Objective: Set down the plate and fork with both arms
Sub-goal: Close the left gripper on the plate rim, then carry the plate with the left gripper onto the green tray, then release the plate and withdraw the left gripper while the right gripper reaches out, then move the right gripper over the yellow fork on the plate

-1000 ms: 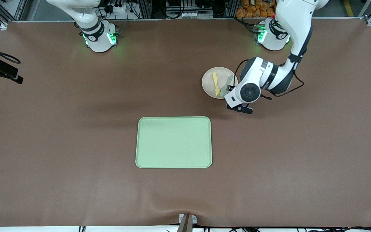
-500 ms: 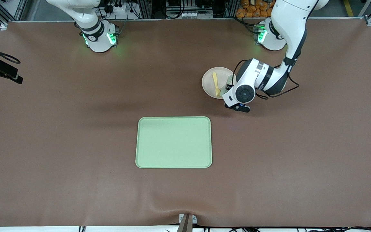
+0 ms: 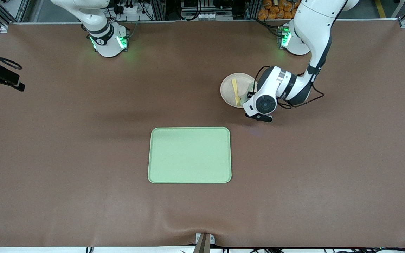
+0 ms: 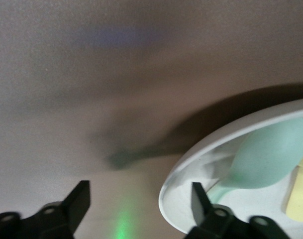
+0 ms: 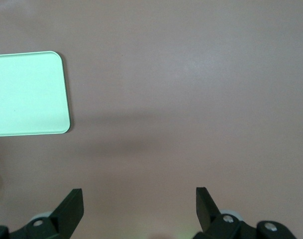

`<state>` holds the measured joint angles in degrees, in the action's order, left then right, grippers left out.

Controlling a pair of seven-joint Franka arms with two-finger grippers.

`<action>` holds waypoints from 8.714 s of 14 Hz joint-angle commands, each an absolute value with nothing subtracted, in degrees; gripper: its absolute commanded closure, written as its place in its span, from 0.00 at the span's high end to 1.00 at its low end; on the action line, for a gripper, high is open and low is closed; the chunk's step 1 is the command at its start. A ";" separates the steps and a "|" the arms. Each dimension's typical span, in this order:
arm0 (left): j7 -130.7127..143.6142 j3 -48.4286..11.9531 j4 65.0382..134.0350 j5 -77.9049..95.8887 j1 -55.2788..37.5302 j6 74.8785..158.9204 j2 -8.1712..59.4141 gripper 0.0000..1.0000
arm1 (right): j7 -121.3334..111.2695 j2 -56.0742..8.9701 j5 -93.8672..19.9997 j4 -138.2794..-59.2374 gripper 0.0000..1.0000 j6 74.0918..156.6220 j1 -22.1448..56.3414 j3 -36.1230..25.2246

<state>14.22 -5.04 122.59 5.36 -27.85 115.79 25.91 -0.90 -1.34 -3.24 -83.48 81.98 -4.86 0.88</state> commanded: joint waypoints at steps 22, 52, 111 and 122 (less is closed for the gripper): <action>6.94 -5.19 103.73 5.27 -22.42 105.65 25.31 0.00 | -1.67 -1.23 -4.13 -83.32 1.00 81.47 -6.15 1.58; 10.63 -5.36 74.27 21.35 -27.24 125.51 50.27 0.00 | -1.67 -1.23 -4.13 -83.32 1.00 81.47 -6.68 1.58; -2.55 -2.62 84.90 -2.62 -6.06 80.51 -0.53 1.00 | 10.55 -45.61 -4.93 -78.75 0.76 135.96 32.08 1.67; -4.85 0.18 88.06 0.97 -5.10 79.19 -1.67 1.00 | 11.24 -48.77 -1.41 -79.37 0.63 136.23 34.10 1.49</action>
